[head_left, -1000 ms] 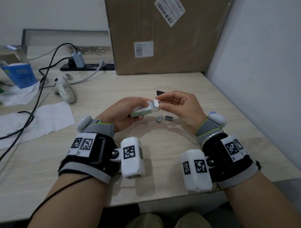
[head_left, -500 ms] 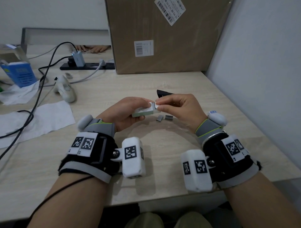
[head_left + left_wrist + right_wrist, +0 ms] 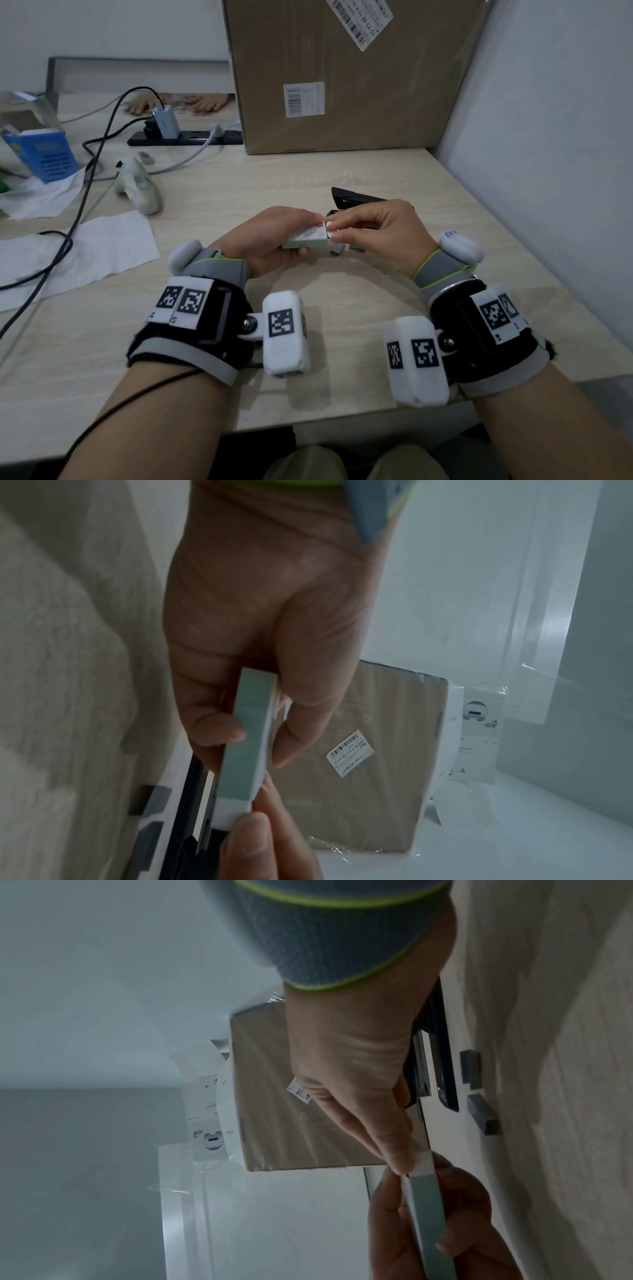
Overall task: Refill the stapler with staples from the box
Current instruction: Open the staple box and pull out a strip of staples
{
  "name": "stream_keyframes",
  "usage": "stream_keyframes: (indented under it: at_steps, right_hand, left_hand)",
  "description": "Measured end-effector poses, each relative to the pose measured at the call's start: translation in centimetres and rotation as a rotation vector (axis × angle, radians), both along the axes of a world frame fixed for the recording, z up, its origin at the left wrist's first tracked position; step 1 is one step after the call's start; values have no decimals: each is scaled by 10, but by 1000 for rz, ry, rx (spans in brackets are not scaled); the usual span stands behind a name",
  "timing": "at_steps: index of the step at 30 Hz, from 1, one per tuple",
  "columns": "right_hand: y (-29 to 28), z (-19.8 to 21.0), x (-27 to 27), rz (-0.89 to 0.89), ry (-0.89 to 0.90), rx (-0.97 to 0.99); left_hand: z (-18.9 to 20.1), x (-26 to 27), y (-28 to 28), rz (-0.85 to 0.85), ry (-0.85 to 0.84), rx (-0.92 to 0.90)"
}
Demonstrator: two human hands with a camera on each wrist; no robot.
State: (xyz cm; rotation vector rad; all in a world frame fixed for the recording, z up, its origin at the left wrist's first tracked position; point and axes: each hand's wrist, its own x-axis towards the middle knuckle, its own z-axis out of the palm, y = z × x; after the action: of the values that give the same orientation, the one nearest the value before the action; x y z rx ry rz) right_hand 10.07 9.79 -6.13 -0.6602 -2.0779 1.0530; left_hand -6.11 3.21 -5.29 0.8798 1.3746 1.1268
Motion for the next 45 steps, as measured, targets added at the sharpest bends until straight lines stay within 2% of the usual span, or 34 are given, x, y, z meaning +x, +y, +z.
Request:
stream_keyframes:
  at_steps: [8, 14, 19, 24, 30, 35, 39, 43, 45]
  right_hand:
    - [-4, 4, 1, 54, 17, -145]
    - [0, -3, -2, 63, -35, -79]
    - [0, -5, -4, 53, -104, -54]
    - [-2, -5, -8, -44, -113, -7]
    - [-4, -6, -9, -118, -16, -26]
    - [-1, -8, -9, -132, 47, -70]
    - [3, -8, -7, -92, 23, -53]
    - [12, -3, 0, -407, 140, 132]
    - [17, -4, 3, -534, 77, 197]
  left_hand:
    - [-3, 1, 3, -13, -88, 26]
    - [-4, 2, 5, 70, -252, 82]
    - [-1, 8, 5, 58, -417, 130]
    - [3, 16, 1, -123, -414, 127]
    - [-2, 18, 6, -125, -390, 140]
    - [-1, 6, 3, -61, -239, 70]
    - [-2, -3, 4, 141, -145, 109]
    - [-12, -23, 5, 436, 123, 138]
    - [-19, -35, 5, 522, 301, 102]
